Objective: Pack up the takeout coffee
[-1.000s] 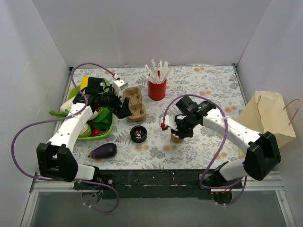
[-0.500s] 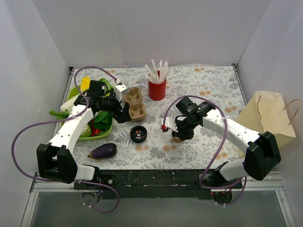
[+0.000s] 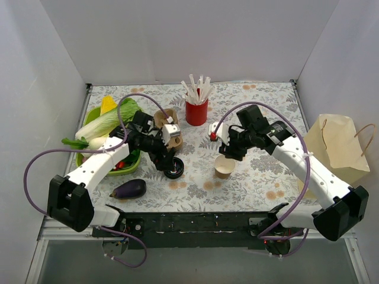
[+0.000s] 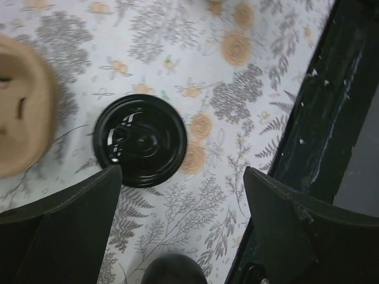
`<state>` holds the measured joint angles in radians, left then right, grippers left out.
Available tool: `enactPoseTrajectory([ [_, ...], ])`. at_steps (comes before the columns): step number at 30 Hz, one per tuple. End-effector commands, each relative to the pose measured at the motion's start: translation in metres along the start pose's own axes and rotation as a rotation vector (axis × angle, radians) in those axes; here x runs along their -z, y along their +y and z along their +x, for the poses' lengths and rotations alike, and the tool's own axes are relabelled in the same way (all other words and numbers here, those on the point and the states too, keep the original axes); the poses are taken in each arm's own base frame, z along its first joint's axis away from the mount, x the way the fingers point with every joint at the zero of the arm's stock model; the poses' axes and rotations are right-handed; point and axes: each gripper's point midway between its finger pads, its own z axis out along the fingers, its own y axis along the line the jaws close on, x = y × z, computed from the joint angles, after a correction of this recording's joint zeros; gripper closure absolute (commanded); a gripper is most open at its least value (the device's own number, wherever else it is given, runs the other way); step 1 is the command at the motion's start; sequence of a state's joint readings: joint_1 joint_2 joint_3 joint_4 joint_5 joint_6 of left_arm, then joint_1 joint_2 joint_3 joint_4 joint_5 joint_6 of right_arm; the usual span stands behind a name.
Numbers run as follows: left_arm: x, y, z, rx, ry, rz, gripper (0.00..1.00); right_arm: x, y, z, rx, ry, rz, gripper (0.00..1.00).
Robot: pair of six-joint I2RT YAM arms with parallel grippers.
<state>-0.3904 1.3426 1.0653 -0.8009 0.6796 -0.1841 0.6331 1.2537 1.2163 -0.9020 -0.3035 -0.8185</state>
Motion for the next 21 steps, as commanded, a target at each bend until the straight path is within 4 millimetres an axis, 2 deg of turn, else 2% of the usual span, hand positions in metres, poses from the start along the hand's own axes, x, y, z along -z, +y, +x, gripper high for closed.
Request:
enactPoseTrajectory([
  [1,-0.011,-0.033,0.004,-0.156,0.065,0.062,0.19,0.023,-0.039,-0.021,-0.161,-0.143,0.121,0.45],
  [3,-0.016,-0.032,0.009,-0.210,0.110,0.054,0.23,0.031,-0.052,-0.013,-0.225,-0.151,0.154,0.45],
  [7,-0.027,-0.034,0.030,-0.255,0.225,0.064,0.39,0.044,-0.068,-0.005,-0.296,-0.172,0.210,0.46],
  [12,-0.042,-0.033,0.042,-0.198,0.278,0.051,0.42,0.047,-0.071,0.002,-0.337,-0.185,0.235,0.46],
  [21,-0.058,-0.022,0.037,-0.187,0.271,-0.031,0.51,0.045,-0.070,0.005,-0.342,-0.191,0.238,0.46],
])
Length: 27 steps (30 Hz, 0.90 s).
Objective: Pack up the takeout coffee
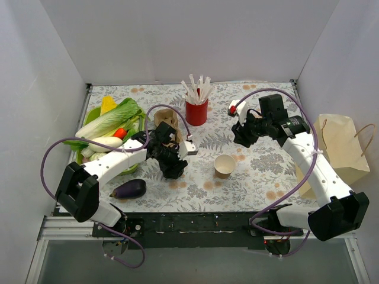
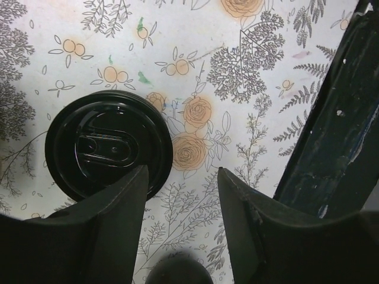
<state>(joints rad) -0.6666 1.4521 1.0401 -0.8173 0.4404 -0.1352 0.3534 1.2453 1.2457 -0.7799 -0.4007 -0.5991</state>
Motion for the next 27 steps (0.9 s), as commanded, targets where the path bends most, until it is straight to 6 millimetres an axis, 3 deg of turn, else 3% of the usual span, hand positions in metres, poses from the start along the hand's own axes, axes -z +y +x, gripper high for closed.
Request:
enactPoseTrajectory([
  [1,-0.006,0.009,-0.007,-0.006,-0.009,-0.050,0.51,0.007,-0.002,-0.012,0.011,-0.063,0.020,0.46],
  [11,-0.016,0.025,-0.021,0.002,-0.012,-0.131,0.56,0.008,-0.001,-0.010,0.008,-0.072,0.016,0.46],
  [27,-0.027,0.020,-0.011,0.017,0.032,-0.106,0.58,0.009,-0.005,-0.001,0.006,-0.059,0.036,0.46],
])
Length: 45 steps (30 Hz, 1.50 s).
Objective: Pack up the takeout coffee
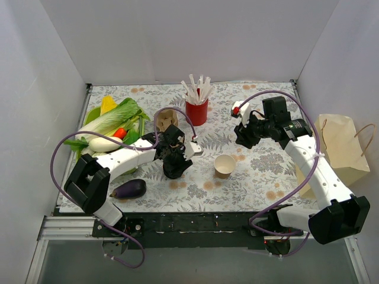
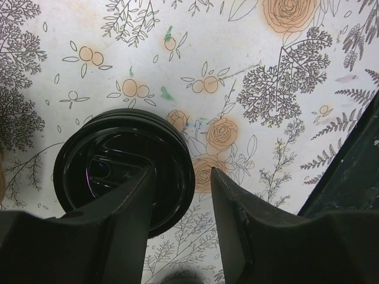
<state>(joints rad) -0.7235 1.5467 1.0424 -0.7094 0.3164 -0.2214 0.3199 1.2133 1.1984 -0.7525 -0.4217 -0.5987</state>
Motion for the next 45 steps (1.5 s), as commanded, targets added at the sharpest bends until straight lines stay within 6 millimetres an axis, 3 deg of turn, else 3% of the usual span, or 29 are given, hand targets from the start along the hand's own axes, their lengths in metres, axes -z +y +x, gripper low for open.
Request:
enactPoseTrajectory([
  [1,0.002,0.003,-0.009,-0.013,-0.017,-0.018,0.59,0.006,-0.003,-0.008,0.021,-0.040,0.023,0.46],
  [9,0.002,0.002,-0.007,-0.016,-0.006,-0.011,0.68,0.007,-0.005,-0.005,0.022,-0.045,0.039,0.46],
  [14,0.003,0.002,-0.007,-0.015,0.000,-0.012,0.86,0.008,-0.005,-0.005,0.023,-0.046,0.043,0.46],
  [21,0.009,0.003,-0.008,-0.014,0.004,-0.025,1.00,0.009,-0.006,-0.006,0.022,-0.046,0.047,0.46],
  [27,0.024,-0.002,-0.011,0.004,0.037,-0.008,1.00,0.008,-0.005,-0.010,0.019,-0.047,0.026,0.46],
  [37,0.068,-0.020,-0.055,-0.043,-0.111,0.079,1.00,0.010,0.005,-0.021,0.078,-0.072,-0.063,0.46],
  [41,0.087,-0.021,-0.073,-0.169,-0.161,0.143,1.00,0.017,0.021,-0.024,0.280,-0.136,-0.125,0.46],
  [45,0.089,-0.019,-0.080,-0.224,-0.153,0.200,1.00,0.013,0.031,-0.042,0.492,-0.212,-0.083,0.44],
])
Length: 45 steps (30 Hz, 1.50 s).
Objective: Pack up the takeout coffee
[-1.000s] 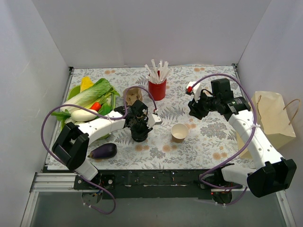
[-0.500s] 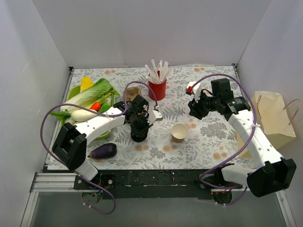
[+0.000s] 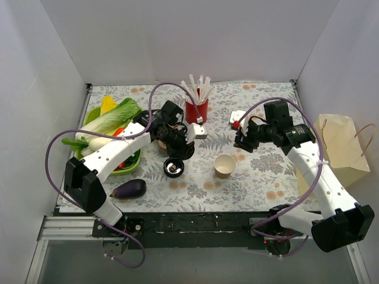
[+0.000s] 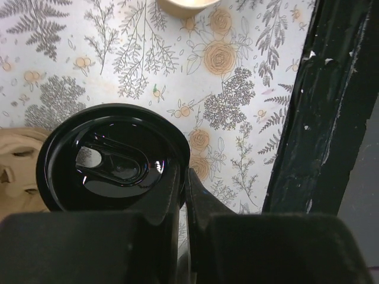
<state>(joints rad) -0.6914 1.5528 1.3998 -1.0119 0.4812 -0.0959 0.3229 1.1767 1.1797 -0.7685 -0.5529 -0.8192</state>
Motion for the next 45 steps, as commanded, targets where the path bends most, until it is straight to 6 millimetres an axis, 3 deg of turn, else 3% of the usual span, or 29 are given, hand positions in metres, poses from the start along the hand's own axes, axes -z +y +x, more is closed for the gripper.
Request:
enactPoseTrajectory([
  [1,0.015,-0.007,-0.016,-0.106,-0.033,0.107,1.00,-0.001,0.015,-0.044,0.336,-0.124,0.000,0.44],
  [7,0.031,0.001,-0.035,-0.094,-0.108,0.205,1.00,-0.022,0.029,-0.070,0.620,-0.137,-0.016,0.46],
  [10,0.034,-0.001,-0.041,-0.100,-0.127,0.228,1.00,-0.035,0.040,-0.073,0.754,-0.139,-0.045,0.46],
  [20,0.031,-0.009,-0.038,-0.059,-0.116,0.315,1.00,-0.079,0.074,-0.087,1.061,-0.188,-0.099,0.46],
  [24,0.030,-0.010,-0.036,-0.047,-0.115,0.326,1.00,-0.093,0.080,-0.090,1.077,-0.199,-0.124,0.46],
  [32,0.029,-0.008,-0.037,-0.041,-0.110,0.322,1.00,-0.099,0.079,-0.093,1.095,-0.206,-0.119,0.49],
  [45,0.028,-0.006,-0.036,-0.047,-0.106,0.319,1.00,-0.113,0.080,-0.078,1.053,-0.120,-0.223,0.66],
])
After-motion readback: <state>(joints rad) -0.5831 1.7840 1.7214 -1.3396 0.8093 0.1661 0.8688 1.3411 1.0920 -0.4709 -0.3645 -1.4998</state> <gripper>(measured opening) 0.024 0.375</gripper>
